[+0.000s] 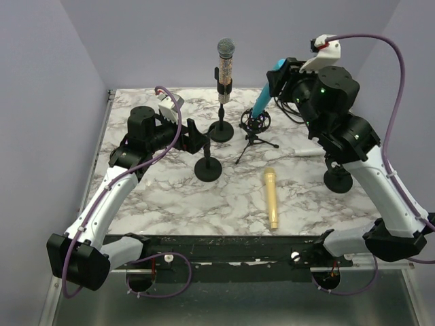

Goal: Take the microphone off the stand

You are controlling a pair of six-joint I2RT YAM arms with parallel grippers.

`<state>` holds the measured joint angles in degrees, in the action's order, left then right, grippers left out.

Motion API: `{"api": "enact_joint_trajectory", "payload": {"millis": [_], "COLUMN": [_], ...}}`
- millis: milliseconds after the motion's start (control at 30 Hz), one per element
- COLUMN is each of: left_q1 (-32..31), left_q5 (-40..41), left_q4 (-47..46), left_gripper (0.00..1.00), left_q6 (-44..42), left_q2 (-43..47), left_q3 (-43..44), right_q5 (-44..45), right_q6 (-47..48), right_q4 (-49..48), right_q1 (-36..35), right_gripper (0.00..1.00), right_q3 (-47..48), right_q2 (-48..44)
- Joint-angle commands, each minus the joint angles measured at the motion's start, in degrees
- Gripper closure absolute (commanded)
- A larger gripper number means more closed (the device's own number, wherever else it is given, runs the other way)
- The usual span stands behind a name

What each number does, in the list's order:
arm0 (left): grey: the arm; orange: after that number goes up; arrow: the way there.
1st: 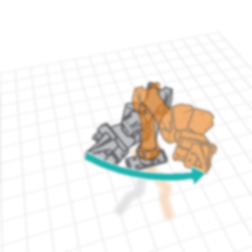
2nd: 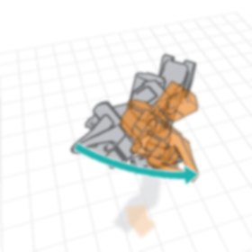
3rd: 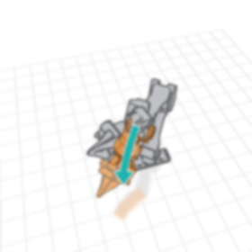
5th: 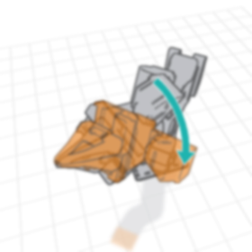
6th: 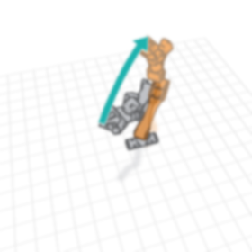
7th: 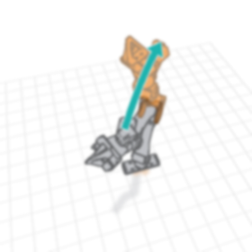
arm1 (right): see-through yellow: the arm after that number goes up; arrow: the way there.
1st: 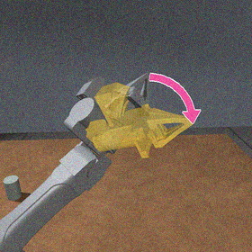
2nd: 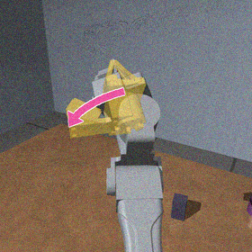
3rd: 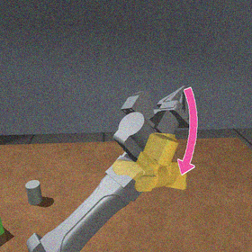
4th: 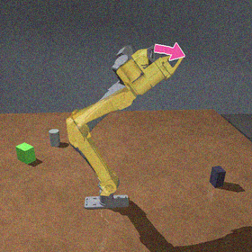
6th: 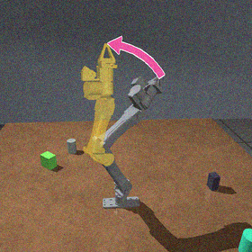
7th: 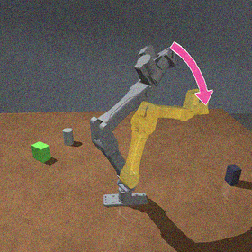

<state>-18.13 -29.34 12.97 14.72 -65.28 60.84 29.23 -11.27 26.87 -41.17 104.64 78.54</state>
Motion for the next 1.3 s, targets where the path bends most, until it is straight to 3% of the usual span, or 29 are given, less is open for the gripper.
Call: {"api": "enact_joint_trajectory", "payload": {"millis": [0, 300, 733, 933, 1267], "left_q1": [-0.41, -0.42, -0.5, -0.59, -1.03], "left_q5": [-0.04, 0.34, -1.05, -0.87, -0.79], "left_q4": [0.87, 0.92, 0.04, 0.04, 0.58], "left_gripper": [0.02, 0.02, 0.02, 0.02, 0.02], "left_q6": [-0.04, -0.13, 0.91, 0.88, 0.56], "left_q2": [-0.37, -0.29, -0.84, -1.06, -1.05], "left_q3": [1.16, 1.3, 1.12, 0.94, 1.28], "right_q5": [-2.2, -13.75, -19.46, -23.04, -20.34], "right_q6": [0.16, -7.71, -22.24, -26.98, -22.18], "right_q4": [-2.62, 4.92, 12.37, 4.98, 6.25], "right_q1": [0.21, 0.25, 0.22, 0.22, 0.2], "right_gripper": [0.99, 0.99, 0.99, 0.99, 0.99], "right_q3": [1.48, -7.35, -42.8, -53.81, -53.42], "right_q2": [-4.35, -13.1, -30.48, -28.85, -14.57]}}
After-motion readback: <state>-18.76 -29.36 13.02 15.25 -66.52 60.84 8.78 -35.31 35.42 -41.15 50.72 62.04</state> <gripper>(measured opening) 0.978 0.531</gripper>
